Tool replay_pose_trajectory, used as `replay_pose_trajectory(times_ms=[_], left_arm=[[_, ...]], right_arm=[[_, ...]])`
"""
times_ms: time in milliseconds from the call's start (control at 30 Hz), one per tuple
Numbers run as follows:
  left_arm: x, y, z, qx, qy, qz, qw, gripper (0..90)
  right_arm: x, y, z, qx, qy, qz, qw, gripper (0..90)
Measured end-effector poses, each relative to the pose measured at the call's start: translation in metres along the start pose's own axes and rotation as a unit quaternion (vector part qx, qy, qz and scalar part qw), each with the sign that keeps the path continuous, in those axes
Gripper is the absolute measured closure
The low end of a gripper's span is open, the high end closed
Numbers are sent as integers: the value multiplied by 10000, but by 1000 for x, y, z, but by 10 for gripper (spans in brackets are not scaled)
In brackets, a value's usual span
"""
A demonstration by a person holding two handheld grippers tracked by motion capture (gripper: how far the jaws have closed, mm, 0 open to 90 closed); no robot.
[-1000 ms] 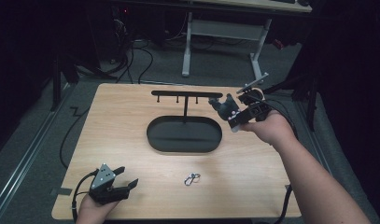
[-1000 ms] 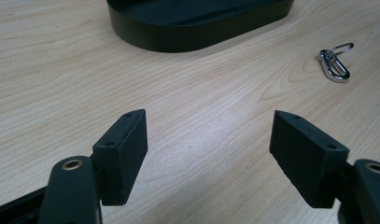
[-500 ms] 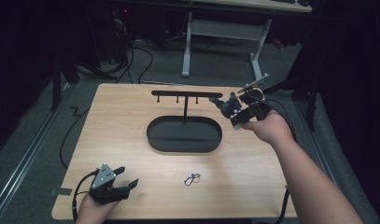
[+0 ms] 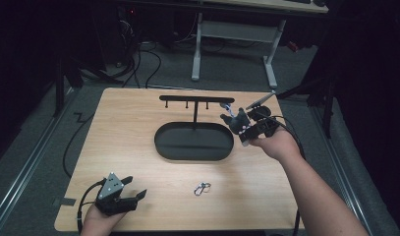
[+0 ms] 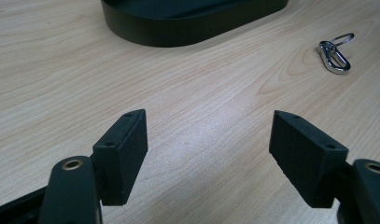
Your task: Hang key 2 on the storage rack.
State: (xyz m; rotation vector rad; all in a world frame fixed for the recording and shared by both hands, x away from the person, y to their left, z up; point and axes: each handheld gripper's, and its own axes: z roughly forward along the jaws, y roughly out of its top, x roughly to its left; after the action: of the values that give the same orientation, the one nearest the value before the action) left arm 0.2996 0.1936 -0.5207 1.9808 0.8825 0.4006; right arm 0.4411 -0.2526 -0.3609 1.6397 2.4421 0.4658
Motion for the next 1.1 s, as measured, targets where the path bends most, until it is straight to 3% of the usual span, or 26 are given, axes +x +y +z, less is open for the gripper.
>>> replay_pose_trajectory(times_ms=[200,700,833,1100], left_arm=[[-1,0,1,-6,7,42,10000,287],[-2,0,0,-4,11,65,10000,287],[-2,0,1,20,-8,57,10000,288],[-3,1,1,48,-6,72,10000,290]], right_arm=[[1,0,14,0,27,-22,10000,482],[-3,7,52,-144,204,233,9994,451],[-3,7,56,-133,201,272,9993,395],[-1,-1,53,-258,270,307,9988,369]])
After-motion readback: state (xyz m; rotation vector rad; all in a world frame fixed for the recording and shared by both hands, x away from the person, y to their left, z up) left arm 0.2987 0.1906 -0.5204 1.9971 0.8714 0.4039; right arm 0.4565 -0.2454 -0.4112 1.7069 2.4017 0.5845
